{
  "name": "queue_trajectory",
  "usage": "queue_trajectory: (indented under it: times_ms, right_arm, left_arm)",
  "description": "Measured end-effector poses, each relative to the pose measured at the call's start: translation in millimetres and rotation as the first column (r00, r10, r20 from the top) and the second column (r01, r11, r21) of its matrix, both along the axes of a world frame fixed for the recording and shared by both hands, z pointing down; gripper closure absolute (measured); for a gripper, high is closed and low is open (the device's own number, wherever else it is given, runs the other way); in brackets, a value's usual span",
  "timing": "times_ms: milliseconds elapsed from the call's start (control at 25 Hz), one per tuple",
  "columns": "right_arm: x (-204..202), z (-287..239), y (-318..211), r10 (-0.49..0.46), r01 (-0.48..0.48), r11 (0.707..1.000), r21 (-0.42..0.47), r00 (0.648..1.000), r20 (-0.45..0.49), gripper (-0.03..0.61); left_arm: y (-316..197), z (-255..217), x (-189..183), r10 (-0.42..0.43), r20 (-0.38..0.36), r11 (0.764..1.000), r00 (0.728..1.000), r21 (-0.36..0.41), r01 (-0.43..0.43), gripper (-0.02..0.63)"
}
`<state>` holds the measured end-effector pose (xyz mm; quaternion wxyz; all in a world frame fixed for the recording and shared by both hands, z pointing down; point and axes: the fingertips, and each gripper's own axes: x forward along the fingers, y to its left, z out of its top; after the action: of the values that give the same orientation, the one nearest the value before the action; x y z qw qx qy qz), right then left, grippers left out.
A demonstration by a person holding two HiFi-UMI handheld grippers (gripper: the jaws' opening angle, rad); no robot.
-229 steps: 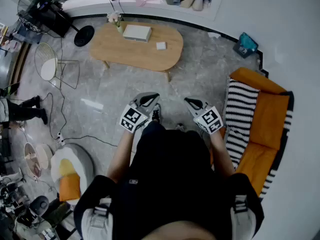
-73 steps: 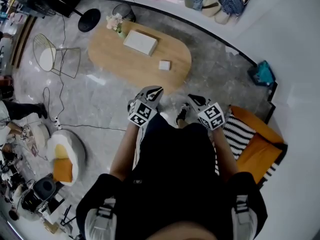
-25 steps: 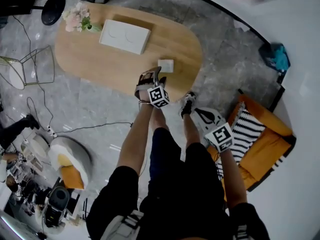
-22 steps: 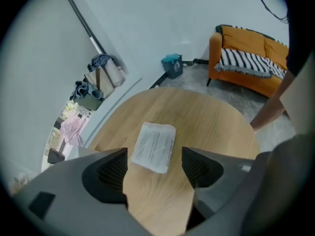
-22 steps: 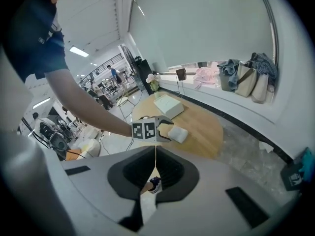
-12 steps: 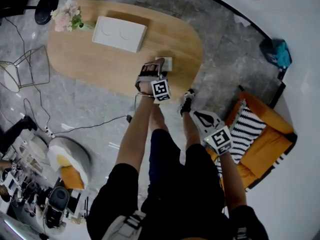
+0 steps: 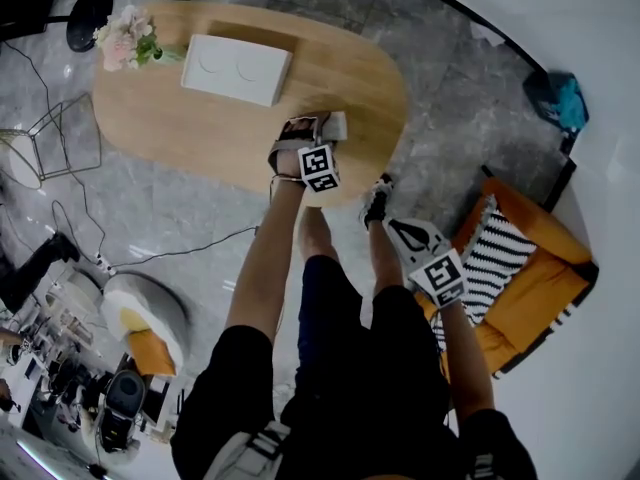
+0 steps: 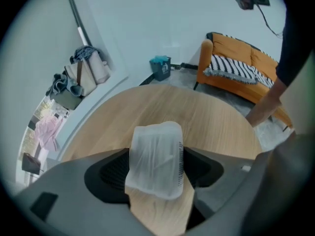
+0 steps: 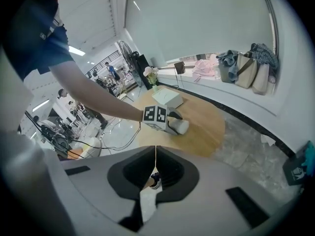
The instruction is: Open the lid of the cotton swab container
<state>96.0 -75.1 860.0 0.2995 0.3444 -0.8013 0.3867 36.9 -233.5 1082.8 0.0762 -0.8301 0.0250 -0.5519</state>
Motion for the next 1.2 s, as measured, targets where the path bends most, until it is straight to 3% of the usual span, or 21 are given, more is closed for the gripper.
queue_trajectory:
  times_ms: [200, 320, 480, 640, 920, 1200]
  right_arm:
    - [-6, 0, -5, -0.004, 0.004, 1.000, 0.001, 1.000, 0.012, 0.581]
    - [-7, 1, -10, 0.001, -0.001, 1.000, 0.002, 1.000, 0.019, 0.581]
    - [-9, 3, -14, 0.014, -0.014, 1.000, -0.005, 1.000, 0.022, 0.581]
    - [-16, 4, -18, 0.021, -0.020, 1.000, -0.008, 0.999, 0.030, 0.581]
    - [-30, 2, -29, 0.017, -0.017, 1.000, -0.003, 0.999, 0.042, 0.581]
    - [-50, -24, -44, -0.015, 0.013, 0.999, 0.048, 0.999, 0.050, 0.581]
  left_arm:
    - [-3, 3, 1, -0.067, -0.011, 0.992, 0.998, -0.109, 0.066, 0.285]
    - [-8, 3, 2, -0.155, -0.036, 0.971, 0.987, -0.191, 0.146, 0.287]
    - [-19, -6, 1, -0.315, -0.081, 0.898, 0.945, -0.346, 0.270, 0.288]
    - [-20, -9, -7, -0.410, -0.118, 0.831, 0.904, -0.456, 0.318, 0.288]
    - [-27, -36, -23, -0.620, -0.189, 0.666, 0.762, -0.639, 0.384, 0.288]
    - [-29, -105, -32, -0.663, -0.277, 0.621, 0.696, -0.722, 0.304, 0.288]
